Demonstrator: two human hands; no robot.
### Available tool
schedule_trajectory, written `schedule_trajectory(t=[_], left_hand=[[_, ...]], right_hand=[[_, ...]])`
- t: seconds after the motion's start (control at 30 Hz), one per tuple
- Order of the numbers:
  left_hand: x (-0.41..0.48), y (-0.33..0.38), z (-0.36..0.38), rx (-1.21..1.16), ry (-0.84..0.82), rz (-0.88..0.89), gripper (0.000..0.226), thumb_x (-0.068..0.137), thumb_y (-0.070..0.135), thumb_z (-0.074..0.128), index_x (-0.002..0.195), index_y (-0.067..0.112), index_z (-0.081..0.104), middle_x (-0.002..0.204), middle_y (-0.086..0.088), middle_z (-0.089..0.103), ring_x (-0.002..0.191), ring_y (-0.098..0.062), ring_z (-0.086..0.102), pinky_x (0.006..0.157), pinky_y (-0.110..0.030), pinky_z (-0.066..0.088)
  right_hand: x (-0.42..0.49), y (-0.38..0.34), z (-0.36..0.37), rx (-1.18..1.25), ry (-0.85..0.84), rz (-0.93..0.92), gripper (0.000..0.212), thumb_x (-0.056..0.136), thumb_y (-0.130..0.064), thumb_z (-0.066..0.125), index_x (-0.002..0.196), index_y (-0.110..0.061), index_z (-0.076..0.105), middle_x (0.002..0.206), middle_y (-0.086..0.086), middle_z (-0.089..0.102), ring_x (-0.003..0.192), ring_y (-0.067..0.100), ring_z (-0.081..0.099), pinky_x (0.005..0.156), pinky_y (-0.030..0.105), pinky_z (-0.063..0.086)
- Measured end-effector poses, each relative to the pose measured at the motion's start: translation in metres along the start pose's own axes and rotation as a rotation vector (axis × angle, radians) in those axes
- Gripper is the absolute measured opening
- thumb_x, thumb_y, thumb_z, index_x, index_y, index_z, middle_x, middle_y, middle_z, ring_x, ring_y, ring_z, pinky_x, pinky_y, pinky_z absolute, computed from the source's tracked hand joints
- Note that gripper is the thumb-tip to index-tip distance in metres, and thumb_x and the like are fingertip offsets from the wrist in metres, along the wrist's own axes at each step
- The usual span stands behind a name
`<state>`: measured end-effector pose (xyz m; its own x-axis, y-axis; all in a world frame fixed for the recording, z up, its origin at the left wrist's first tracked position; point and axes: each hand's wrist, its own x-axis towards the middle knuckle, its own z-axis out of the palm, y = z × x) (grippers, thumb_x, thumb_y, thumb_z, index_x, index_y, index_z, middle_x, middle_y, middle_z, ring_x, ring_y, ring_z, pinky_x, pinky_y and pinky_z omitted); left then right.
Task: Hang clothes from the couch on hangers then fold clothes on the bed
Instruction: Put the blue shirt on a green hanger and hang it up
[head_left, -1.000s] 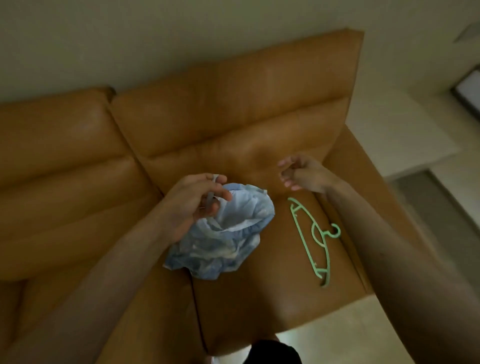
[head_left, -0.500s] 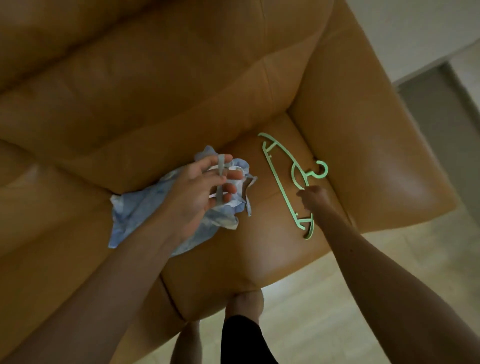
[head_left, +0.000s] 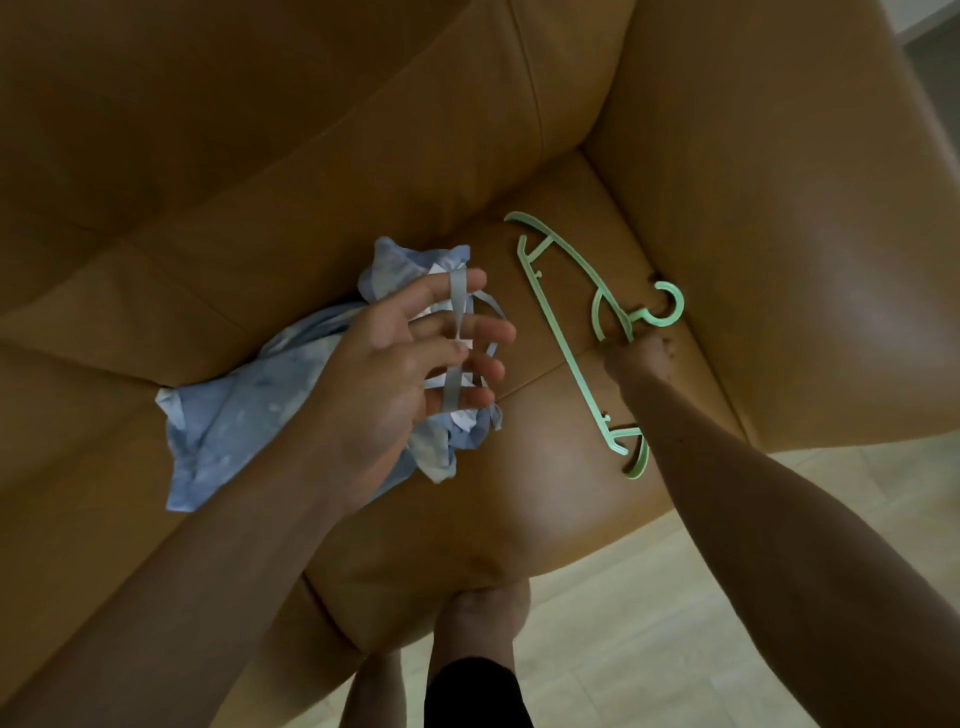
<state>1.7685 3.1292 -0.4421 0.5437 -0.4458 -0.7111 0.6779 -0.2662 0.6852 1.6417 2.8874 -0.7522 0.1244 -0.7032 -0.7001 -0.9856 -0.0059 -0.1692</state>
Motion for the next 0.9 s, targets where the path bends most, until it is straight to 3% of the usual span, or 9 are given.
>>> schedule_trajectory(t=[0.1, 0.17, 0.27, 0.37, 0.47, 0.6, 0.73, 0.83, 0.9], left_hand=[[-0.004, 0.000, -0.002, 0.029, 0.035, 0.033, 0.046, 0.099, -0.010, 0.040, 0.128, 0.018, 0.062, 0.099, -0.007, 0.074, 0.081, -0.017, 0.068, 0.068, -0.027, 0.058], [-0.011, 0.001, -0.003, 0.075, 0.084, 0.071, 0.043, 0.099, -0.012, 0.040, 0.122, 0.015, 0.064, 0.095, -0.006, 0.074, 0.080, -0.016, 0.067, 0.069, -0.026, 0.058], [-0.022, 0.004, -0.008, 0.077, 0.182, 0.100, 0.031, 0.099, -0.010, 0.043, 0.107, 0.009, 0.066, 0.086, -0.003, 0.072, 0.078, -0.013, 0.068, 0.070, -0.025, 0.059], [-0.039, 0.011, -0.013, 0.082, 0.273, 0.116, 0.025, 0.100, -0.007, 0.046, 0.098, 0.009, 0.066, 0.081, 0.002, 0.070, 0.077, -0.009, 0.066, 0.077, -0.025, 0.057], [-0.068, 0.028, -0.017, 0.096, 0.328, 0.163, 0.023, 0.099, -0.007, 0.047, 0.096, 0.005, 0.066, 0.080, -0.001, 0.065, 0.075, -0.010, 0.062, 0.081, -0.026, 0.053], [-0.115, 0.057, -0.026, 0.072, 0.359, 0.223, 0.029, 0.101, -0.005, 0.044, 0.098, 0.007, 0.069, 0.076, 0.000, 0.066, 0.077, -0.017, 0.061, 0.085, -0.033, 0.054], [-0.169, 0.088, -0.046, 0.009, 0.383, 0.301, 0.039, 0.101, -0.011, 0.038, 0.102, 0.006, 0.072, 0.082, -0.003, 0.069, 0.080, -0.019, 0.064, 0.077, -0.029, 0.057], [-0.214, 0.114, -0.060, 0.024, 0.400, 0.398, 0.042, 0.095, -0.019, 0.038, 0.108, 0.003, 0.071, 0.083, -0.008, 0.068, 0.078, -0.020, 0.066, 0.075, -0.031, 0.060], [-0.246, 0.129, -0.070, 0.055, 0.425, 0.473, 0.040, 0.093, -0.022, 0.043, 0.110, 0.002, 0.071, 0.083, -0.010, 0.067, 0.077, -0.020, 0.067, 0.071, -0.029, 0.060]], right_hand=[[0.011, -0.003, 0.007, -0.109, -0.022, -0.050, 0.044, 0.091, -0.035, 0.062, 0.130, -0.014, 0.061, 0.135, 0.016, 0.053, 0.133, 0.037, 0.041, 0.109, 0.042, 0.035], [0.012, -0.007, 0.008, -0.092, -0.067, -0.119, 0.030, 0.095, -0.026, 0.058, 0.120, -0.010, 0.066, 0.125, 0.015, 0.062, 0.124, 0.036, 0.051, 0.097, 0.036, 0.041], [-0.010, -0.006, 0.005, 0.193, -0.111, -0.153, 0.022, 0.093, -0.010, 0.056, 0.113, -0.003, 0.064, 0.101, 0.010, 0.061, 0.098, 0.029, 0.060, 0.075, 0.030, 0.042], [-0.046, -0.007, -0.015, 0.386, -0.089, -0.218, 0.018, 0.095, -0.009, 0.053, 0.112, -0.004, 0.056, 0.099, 0.010, 0.059, 0.093, 0.028, 0.058, 0.075, 0.034, 0.042], [-0.097, -0.016, -0.054, 0.390, -0.012, -0.364, 0.022, 0.103, -0.020, 0.051, 0.116, -0.003, 0.057, 0.097, 0.010, 0.060, 0.087, 0.023, 0.055, 0.074, 0.034, 0.040], [-0.156, -0.031, -0.107, 0.393, 0.100, -0.510, 0.035, 0.105, -0.035, 0.050, 0.094, -0.005, 0.066, 0.077, 0.008, 0.061, 0.067, 0.020, 0.053, 0.062, 0.035, 0.038], [-0.232, -0.073, -0.167, 0.428, 0.133, -0.786, 0.040, 0.105, -0.026, 0.053, 0.069, -0.011, 0.044, 0.059, -0.003, 0.039, 0.052, 0.008, 0.034, 0.052, 0.031, 0.028], [-0.289, -0.105, -0.213, 0.443, 0.131, -1.032, 0.044, 0.106, -0.028, 0.051, 0.066, -0.014, 0.038, 0.058, -0.006, 0.035, 0.051, 0.006, 0.034, 0.049, 0.026, 0.025], [-0.328, -0.126, -0.246, 0.388, 0.145, -1.198, 0.047, 0.106, -0.036, 0.045, 0.066, -0.012, 0.038, 0.058, -0.005, 0.036, 0.052, 0.007, 0.033, 0.050, 0.031, 0.027]])
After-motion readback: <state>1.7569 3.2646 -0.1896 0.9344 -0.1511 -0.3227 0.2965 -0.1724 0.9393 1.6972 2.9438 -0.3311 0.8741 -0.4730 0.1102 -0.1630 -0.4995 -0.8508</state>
